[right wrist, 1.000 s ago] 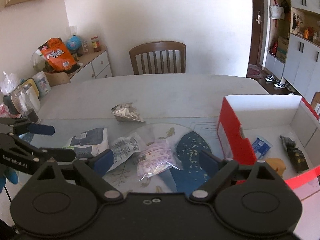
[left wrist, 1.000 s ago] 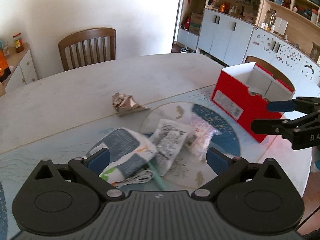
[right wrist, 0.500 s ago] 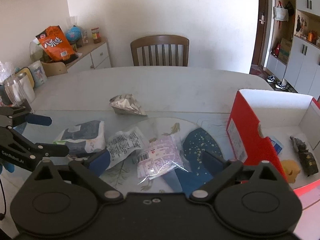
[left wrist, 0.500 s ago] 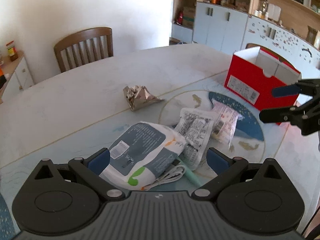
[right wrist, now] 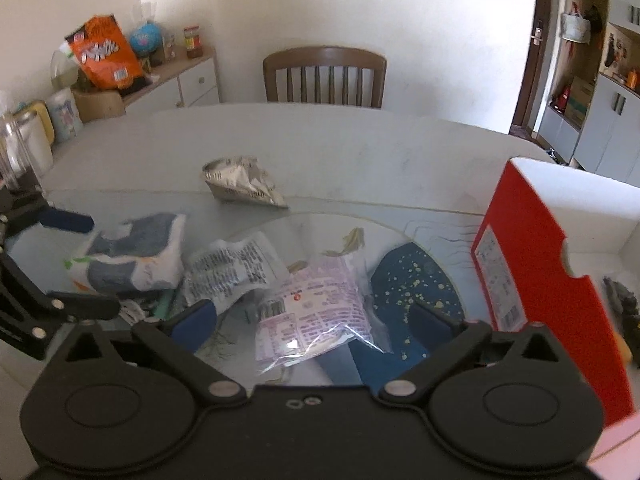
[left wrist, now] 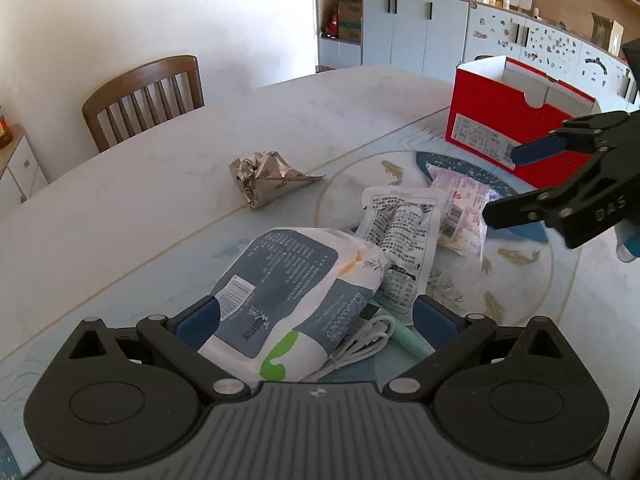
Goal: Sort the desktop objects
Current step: 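Grasp the white wipes pack with the left tool while the right tool grasps the clear printed bag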
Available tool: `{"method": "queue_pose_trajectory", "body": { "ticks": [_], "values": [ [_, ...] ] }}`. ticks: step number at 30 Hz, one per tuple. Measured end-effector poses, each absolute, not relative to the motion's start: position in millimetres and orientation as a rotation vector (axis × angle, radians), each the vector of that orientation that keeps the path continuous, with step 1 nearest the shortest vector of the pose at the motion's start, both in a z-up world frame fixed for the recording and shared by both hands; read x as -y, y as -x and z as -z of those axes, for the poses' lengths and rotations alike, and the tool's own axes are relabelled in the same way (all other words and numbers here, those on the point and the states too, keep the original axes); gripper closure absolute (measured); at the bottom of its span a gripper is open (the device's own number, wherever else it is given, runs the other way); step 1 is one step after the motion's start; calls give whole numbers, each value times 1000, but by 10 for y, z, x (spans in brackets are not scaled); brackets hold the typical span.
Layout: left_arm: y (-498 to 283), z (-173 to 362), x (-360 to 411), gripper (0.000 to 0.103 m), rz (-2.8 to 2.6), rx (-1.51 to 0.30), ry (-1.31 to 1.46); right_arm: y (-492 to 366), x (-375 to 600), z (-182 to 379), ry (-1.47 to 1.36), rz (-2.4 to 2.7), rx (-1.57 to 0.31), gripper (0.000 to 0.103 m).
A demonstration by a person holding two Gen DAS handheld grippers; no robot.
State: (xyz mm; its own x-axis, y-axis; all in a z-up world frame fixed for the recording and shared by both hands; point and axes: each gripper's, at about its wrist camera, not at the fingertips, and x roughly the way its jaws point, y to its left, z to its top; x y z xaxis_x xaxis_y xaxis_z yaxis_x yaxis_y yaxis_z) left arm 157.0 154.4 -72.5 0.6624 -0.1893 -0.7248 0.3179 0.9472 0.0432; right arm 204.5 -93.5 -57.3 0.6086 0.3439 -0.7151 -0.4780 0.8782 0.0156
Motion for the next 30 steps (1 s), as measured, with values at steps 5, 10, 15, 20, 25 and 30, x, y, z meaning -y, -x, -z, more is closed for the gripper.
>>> {"method": "queue_pose_trajectory", "body": {
  "ticks": [5, 10, 15, 20, 25, 30],
  "values": [
    [-1611, 797, -1545, 0, 284, -803, -175, -2115, 827, 735, 272, -517, -790, 0],
    [-1625, 855, -1539, 0, 281, -791, -172, -2153, 757, 837, 328, -532, -787, 0],
    [-1644, 891, -1521, 0, 270, -781, -181, -2206, 744, 913, 341, -537, -797, 0],
    [-1639, 905, -1512, 1, 268, -757, -189, -2239, 729, 980, 348, -539, -805, 0],
    [-1632, 923, -1488, 12, 264, -749, -200, -2259, 731, 1020, 343, -542, -814, 2],
    [-1618, 911, -1492, 31, 260, -734, -196, -2265, 735, 1026, 337, -546, -820, 4]
  ]
}}
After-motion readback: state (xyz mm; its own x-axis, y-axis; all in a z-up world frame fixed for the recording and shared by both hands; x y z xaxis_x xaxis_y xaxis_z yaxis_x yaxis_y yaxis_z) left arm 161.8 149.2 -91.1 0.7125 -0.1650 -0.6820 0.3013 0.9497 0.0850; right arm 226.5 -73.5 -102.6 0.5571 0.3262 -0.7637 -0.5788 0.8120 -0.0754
